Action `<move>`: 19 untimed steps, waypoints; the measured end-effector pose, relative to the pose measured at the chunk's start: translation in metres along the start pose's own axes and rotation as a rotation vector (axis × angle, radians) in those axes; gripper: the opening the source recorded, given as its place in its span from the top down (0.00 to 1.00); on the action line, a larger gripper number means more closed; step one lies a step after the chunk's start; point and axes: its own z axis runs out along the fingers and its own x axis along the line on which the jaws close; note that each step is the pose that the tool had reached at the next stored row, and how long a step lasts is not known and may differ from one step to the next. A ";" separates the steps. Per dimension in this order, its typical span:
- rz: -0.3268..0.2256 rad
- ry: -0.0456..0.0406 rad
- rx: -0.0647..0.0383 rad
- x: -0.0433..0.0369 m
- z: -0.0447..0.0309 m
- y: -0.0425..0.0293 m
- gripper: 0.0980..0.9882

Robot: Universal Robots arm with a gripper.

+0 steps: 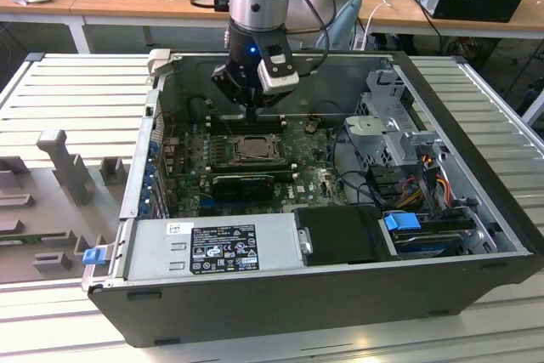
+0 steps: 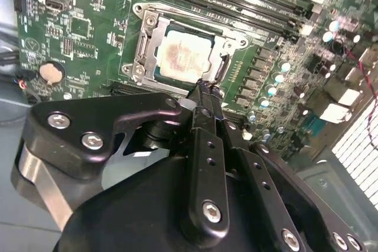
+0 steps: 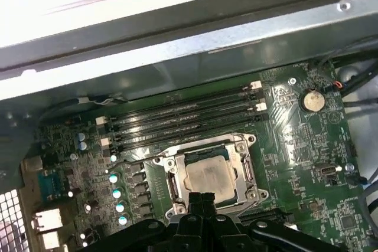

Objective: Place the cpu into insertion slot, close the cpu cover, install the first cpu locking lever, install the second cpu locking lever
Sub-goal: 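Install the first cpu locking lever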

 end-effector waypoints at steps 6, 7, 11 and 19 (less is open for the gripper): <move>-0.159 0.0043 0.004 0.0000 0.0001 0.0000 0.99; -0.178 0.0049 0.005 0.0000 0.0001 0.0000 0.99; -0.255 0.0069 0.007 0.0000 0.0002 0.0000 0.99; -0.342 0.0091 0.007 0.0025 0.0002 -0.0005 0.99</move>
